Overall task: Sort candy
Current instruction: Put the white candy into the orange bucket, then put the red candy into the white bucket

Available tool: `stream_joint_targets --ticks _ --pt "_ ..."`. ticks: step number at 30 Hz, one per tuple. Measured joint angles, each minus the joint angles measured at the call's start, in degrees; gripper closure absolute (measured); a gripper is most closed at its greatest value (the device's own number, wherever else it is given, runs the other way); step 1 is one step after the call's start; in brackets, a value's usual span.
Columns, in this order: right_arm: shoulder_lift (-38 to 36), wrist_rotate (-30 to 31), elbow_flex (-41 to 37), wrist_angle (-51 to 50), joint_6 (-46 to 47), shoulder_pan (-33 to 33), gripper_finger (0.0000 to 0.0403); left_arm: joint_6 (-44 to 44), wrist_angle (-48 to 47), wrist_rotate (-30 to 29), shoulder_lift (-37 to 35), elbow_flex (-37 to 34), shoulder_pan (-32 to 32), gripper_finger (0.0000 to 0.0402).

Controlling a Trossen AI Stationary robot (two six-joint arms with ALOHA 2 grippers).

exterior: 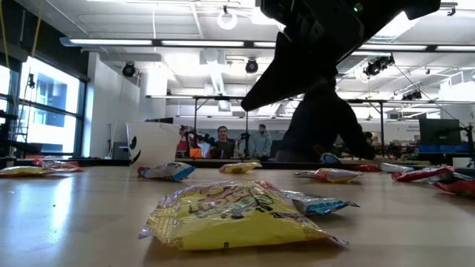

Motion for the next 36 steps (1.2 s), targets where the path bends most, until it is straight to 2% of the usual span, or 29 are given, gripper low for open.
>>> stream_joint_targets --ticks 12,16,20,27,32,36 --pt "0.0 -0.3 0.0 -1.71 0.0 0.0 0.0403 3.16 -3.94 1.38 -0.11 4.15 1.62 0.0318" --pt "0.0 -0.33 0.0 -2.77 -0.08 0.0 0.0403 6.1 -6.15 1.22 -0.11 7.02 2.6 0.0308" --pt "0.0 -0.31 0.0 -2.9 -1.77 0.43 0.0403 10.98 -7.14 -1.98 -0.13 8.41 5.3 0.0311" --pt "0.0 -0.42 0.0 -4.59 -7.04 -0.19 0.0403 27.03 -5.7 -2.61 -0.13 8.7 17.69 0.0351" --pt "0.0 -0.39 0.0 -7.87 -8.08 -1.28 0.0403 42.81 2.8 5.31 -0.13 8.68 28.77 0.0396" --pt "0.0 -0.26 0.0 -11.32 -8.02 -2.5 0.0403 52.23 7.8 10.27 -0.13 8.38 35.95 0.0398"
